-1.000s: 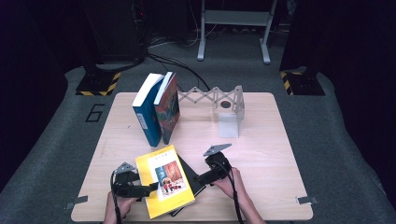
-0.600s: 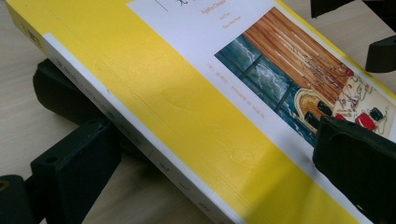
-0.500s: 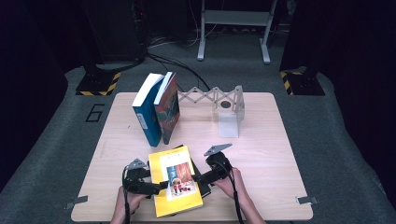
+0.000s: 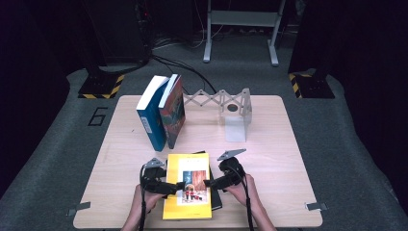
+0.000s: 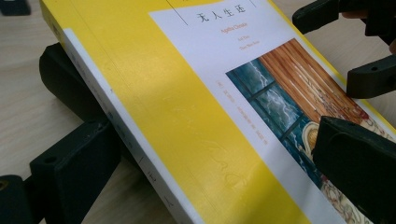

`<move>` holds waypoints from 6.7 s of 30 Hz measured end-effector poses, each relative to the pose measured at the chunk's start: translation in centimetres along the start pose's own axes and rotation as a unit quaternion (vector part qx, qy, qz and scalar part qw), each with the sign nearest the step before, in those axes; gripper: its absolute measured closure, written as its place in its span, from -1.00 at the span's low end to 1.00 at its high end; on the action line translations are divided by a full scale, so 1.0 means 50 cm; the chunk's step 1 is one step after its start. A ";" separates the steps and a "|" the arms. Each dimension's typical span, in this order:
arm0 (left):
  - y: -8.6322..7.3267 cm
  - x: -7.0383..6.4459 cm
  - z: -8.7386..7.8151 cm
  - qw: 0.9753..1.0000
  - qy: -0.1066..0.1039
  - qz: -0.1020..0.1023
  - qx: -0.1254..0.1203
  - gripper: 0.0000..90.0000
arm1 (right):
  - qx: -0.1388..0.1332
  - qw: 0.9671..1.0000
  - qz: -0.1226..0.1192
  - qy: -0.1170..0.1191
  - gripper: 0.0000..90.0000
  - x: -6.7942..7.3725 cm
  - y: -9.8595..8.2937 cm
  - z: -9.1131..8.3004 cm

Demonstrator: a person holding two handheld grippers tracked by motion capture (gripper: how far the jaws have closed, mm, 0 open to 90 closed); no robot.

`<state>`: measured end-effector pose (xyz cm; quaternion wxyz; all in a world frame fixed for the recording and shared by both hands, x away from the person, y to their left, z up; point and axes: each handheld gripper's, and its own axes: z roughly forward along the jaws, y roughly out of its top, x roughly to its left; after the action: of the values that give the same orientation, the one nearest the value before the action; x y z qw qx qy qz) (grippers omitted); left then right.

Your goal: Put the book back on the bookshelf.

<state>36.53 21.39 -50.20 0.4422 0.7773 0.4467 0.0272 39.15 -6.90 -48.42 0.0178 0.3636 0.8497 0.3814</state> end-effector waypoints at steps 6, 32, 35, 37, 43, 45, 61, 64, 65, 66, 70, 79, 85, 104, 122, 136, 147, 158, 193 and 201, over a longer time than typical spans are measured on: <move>0.016 -0.007 0.020 1.000 -0.009 0.010 0.010 -0.98 | -0.005 1.000 0.012 -0.005 -0.82 -0.008 -0.008 -0.011; -0.002 -0.004 -0.015 0.999 -0.026 0.004 0.018 -0.94 | 0.014 1.000 -0.004 -0.001 -0.56 0.035 0.005 -0.003; -0.002 0.005 -0.013 0.999 -0.035 -0.007 0.016 -0.89 | 0.012 1.000 -0.003 -0.005 -0.52 0.035 0.008 -0.002; -0.002 0.010 -0.011 0.999 -0.041 -0.015 0.015 -0.88 | 0.012 1.000 -0.003 -0.006 -0.50 0.035 0.010 0.001; -0.001 0.021 -0.008 0.998 -0.046 -0.027 0.018 -0.86 | 0.013 1.000 -0.013 -0.001 -0.45 0.034 0.029 0.018; 0.000 0.026 -0.009 0.998 -0.043 -0.026 0.024 -0.85 | 0.008 1.000 -0.010 0.001 -0.44 0.035 0.035 0.025; 0.014 0.039 -0.023 0.999 0.023 -0.017 0.014 -0.86 | 0.015 1.000 -0.011 -0.013 -0.46 0.023 0.051 0.027; 0.015 0.034 -0.027 0.999 0.047 -0.019 0.008 -0.88 | 0.007 1.000 -0.017 -0.022 -0.47 0.019 0.051 0.025; 0.015 0.034 -0.027 0.998 0.052 -0.017 0.008 -0.88 | 0.008 1.000 -0.016 -0.023 -0.47 0.019 0.051 0.024; 0.014 0.032 -0.028 0.998 0.054 -0.019 0.008 -0.88 | 0.013 1.000 -0.015 -0.023 -0.46 0.018 0.052 0.022; 0.015 0.030 -0.032 0.997 0.068 -0.019 0.005 -0.87 | 0.013 1.000 -0.011 -0.024 -0.46 0.017 0.055 0.024; 0.006 0.051 -0.044 0.998 0.045 -0.038 0.006 -0.83 | 0.028 0.999 -0.013 -0.013 -0.39 0.033 0.065 0.039; 0.000 0.063 -0.051 0.998 0.037 -0.050 0.004 -0.82 | 0.029 0.999 -0.024 -0.012 -0.32 0.038 0.072 0.045; -0.002 0.069 -0.054 0.999 0.006 -0.047 0.015 -0.66 | 0.023 0.999 -0.034 0.005 -0.07 0.041 0.091 0.059; 0.005 0.066 -0.048 0.999 0.006 -0.045 0.023 -0.68 | 0.018 0.999 -0.031 -0.021 0.09 0.028 0.134 0.075; 0.014 0.061 -0.039 0.999 0.016 -0.045 0.024 -0.72 | 0.024 1.000 -0.006 -0.015 0.53 0.004 0.152 0.078; 0.018 0.063 -0.037 0.998 0.012 -0.045 0.028 -0.73 | 0.015 0.999 -0.021 -0.023 0.92 0.010 0.156 0.057; 0.026 0.069 -0.055 0.999 0.011 -0.045 0.011 -0.68 | -0.044 0.992 -0.098 -0.069 0.95 0.060 0.176 -0.006; 0.021 0.039 -0.042 0.998 0.053 -0.031 0.007 -0.76 | 0.040 0.998 0.015 -0.041 -0.44 -0.031 0.158 0.087; 0.009 0.053 -0.087 0.993 0.110 -0.044 -0.014 -0.77 | 0.040 0.998 0.028 -0.041 -0.21 -0.031 0.164 0.093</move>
<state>36.53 26.10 -48.16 0.4018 0.7431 0.5258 0.0995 46.71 -1.27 -46.68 0.0271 0.4029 0.8522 0.3327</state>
